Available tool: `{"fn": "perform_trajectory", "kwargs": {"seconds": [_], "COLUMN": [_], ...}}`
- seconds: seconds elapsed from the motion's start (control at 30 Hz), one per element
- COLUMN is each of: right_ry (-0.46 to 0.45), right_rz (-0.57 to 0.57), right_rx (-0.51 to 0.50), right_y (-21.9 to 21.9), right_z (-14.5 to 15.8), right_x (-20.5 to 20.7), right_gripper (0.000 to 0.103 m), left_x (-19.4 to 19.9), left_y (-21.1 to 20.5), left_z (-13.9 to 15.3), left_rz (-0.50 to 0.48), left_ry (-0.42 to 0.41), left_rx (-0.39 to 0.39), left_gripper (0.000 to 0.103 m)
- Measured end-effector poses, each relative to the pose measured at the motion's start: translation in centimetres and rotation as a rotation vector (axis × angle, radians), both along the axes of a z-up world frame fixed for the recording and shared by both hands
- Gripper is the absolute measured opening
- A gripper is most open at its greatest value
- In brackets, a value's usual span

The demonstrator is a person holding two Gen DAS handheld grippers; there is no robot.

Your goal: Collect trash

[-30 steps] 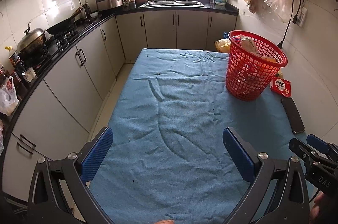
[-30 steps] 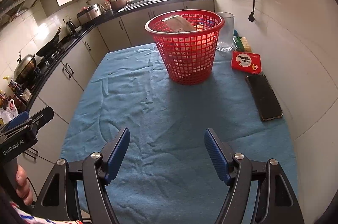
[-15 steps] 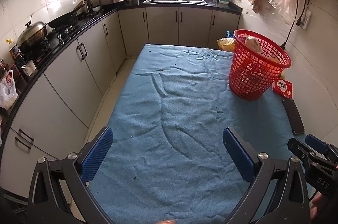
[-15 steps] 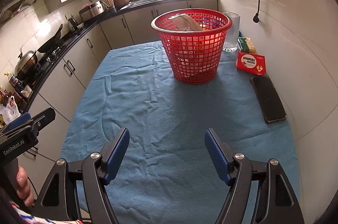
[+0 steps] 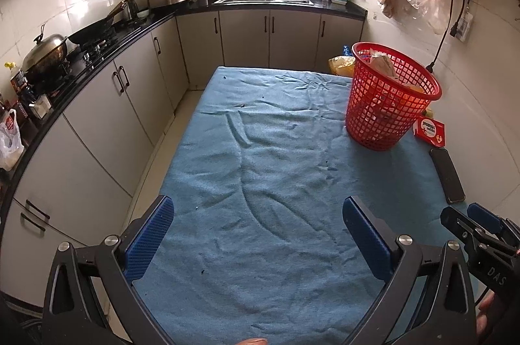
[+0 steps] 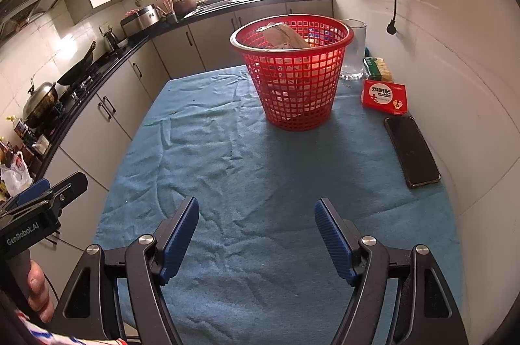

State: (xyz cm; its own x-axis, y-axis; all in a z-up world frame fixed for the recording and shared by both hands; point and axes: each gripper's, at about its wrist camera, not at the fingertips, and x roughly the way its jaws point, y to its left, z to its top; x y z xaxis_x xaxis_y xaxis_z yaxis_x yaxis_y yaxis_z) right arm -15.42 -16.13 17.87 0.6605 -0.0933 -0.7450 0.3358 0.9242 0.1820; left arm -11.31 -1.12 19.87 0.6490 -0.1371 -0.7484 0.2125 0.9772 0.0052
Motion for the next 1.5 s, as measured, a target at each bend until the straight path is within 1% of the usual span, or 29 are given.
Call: {"fn": "perform_trajectory", "kwargs": {"seconds": [0.23, 0.33, 0.53, 0.73, 1.1, 1.27, 1.5], "right_ry": [-0.005, -0.014, -0.075, -0.153, -0.218, -0.242, -0.262], "right_rz": [-0.029, -0.034, -0.037, -0.046, -0.08, -0.102, -0.128], "right_rx": [-0.007, -0.015, -0.082, -0.179, -0.218, -0.238, -0.252], "right_y": [-0.6, -0.6, -0.2, 0.6, 0.5, 0.4, -0.3], "right_z": [-0.1, 0.2, 1.5, 3.1, 4.1, 4.5, 4.8], "right_x": [-0.7, -0.9, -1.6, -2.8, -5.3, -6.3, -7.5], "right_gripper": [0.078, 0.079, 0.079, 0.081, 0.083, 0.084, 0.086], "left_x": [-0.2, -0.4, -1.4, -2.8, -4.9, -5.3, -5.5], "left_y": [-0.2, -0.3, -0.6, -0.3, 0.5, 0.2, -0.5], "left_z": [0.1, 0.5, 1.6, 3.4, 4.8, 4.6, 4.0], "left_rz": [-0.013, -0.01, -0.021, -0.001, -0.001, -0.008, -0.032], "left_ry": [-0.024, -0.047, -0.104, -0.214, -0.294, -0.296, -0.261], "left_rx": [-0.011, -0.008, -0.002, 0.011, -0.05, -0.059, -0.061], "left_gripper": [0.103, 0.103, 0.103, 0.103, 0.103, 0.103, 0.103]}}
